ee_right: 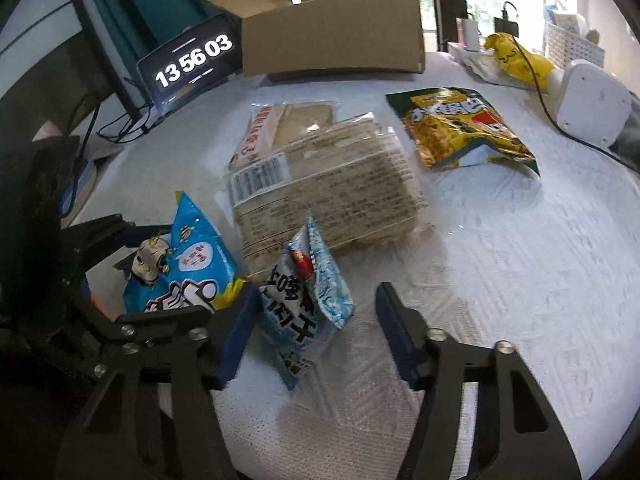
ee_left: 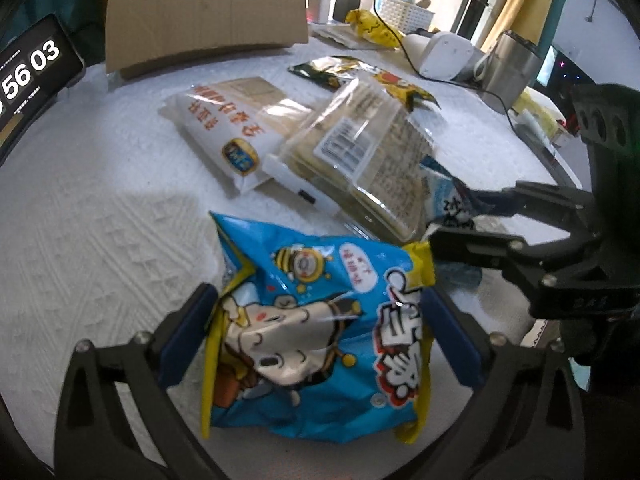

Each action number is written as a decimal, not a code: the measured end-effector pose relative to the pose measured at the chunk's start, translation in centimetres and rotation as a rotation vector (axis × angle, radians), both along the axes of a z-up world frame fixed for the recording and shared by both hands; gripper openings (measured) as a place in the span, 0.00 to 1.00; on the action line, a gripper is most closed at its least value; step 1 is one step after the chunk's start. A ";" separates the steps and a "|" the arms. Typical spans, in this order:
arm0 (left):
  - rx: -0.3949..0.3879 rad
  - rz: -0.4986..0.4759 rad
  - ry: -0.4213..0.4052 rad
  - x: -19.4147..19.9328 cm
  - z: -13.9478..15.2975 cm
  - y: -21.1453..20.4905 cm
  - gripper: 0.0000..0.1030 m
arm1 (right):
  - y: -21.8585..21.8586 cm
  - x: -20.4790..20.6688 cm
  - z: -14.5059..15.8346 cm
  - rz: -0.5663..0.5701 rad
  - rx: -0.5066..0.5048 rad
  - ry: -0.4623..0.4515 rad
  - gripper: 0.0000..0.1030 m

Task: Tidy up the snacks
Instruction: 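Grasp the blue cartoon bag with the left tool while the right tool grasps the light-blue pack, then carry the blue cartoon bag and light-blue pack over the cardboard box, then lower both packs into the box and open both tools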

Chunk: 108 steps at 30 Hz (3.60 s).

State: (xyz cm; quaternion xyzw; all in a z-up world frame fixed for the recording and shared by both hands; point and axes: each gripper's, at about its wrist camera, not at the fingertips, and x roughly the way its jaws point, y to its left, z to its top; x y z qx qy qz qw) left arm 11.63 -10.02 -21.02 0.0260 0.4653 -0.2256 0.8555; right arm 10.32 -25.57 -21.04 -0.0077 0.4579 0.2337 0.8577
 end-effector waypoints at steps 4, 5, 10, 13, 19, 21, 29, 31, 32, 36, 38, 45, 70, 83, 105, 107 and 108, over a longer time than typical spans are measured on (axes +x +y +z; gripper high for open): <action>-0.010 -0.005 -0.015 -0.3 0.3 0.4 0.79 | 0.2 -0.2 0.1 0.010 -0.017 -0.012 0.47; -0.021 -0.010 -0.010 -0.3 0.3 0.5 0.77 | 0.1 -0.2 0.2 0.011 -0.013 -0.011 0.47; -0.039 -0.022 -0.011 -0.4 0.4 0.5 0.73 | 0.1 -0.3 0.8 0.020 -0.023 -0.031 0.45; -0.047 -0.022 -0.026 -0.5 0.9 0.6 0.72 | -0.2 -0.3 1.6 0.019 -0.026 -0.050 0.45; -0.064 0.008 -0.058 -0.3 2.1 1.7 0.72 | -1.0 0.4 3.6 0.004 -0.030 -0.096 0.45; -0.068 0.023 -0.068 -0.1 2.4 2.2 0.72 | -1.1 0.7 4.0 0.000 -0.032 -0.108 0.45; -0.073 0.075 -0.112 1.2 3.7 3.9 0.72 | -1.4 2.3 5.3 -0.008 -0.024 -0.141 0.45; -0.079 0.094 -0.129 1.9 4.3 4.5 0.72 | -1.5 2.8 5.6 -0.006 -0.023 -0.149 0.45; -0.082 0.102 -0.138 2.2 4.6 4.8 0.72 | -1.5 3.1 5.8 -0.009 -0.022 -0.156 0.45; -0.089 0.131 -0.167 3.5 5.7 5.6 0.72 | -1.7 4.1 6.6 -0.009 -0.017 -0.179 0.46; -0.091 0.145 -0.180 4.1 6.2 6.1 0.72 | -1.7 4.7 7.0 -0.009 -0.015 -0.187 0.45; -0.099 0.190 -0.215 6.0 7.8 7.4 0.72 | -1.9 6.7 7.9 -0.008 -0.011 -0.203 0.45; -0.092 0.243 -0.423 13.2 15.1 8.9 0.73 | -2.2 14.0 13.9 0.007 0.058 -0.365 0.46; -0.098 0.263 -0.582 16.7 20.2 8.8 0.73 | -1.4 17.6 19.2 0.007 0.023 -0.546 0.46; -0.241 0.382 -0.640 26.1 22.0 8.4 0.73 | -2.5 28.3 20.8 -0.270 0.080 -0.629 0.46; -0.236 0.384 -0.640 27.3 21.7 8.2 0.73 | -1.9 29.3 20.7 -0.288 0.076 -0.640 0.46; -0.235 0.380 -0.635 27.8 21.5 8.1 0.73 | -1.5 29.8 20.6 -0.295 0.061 -0.647 0.46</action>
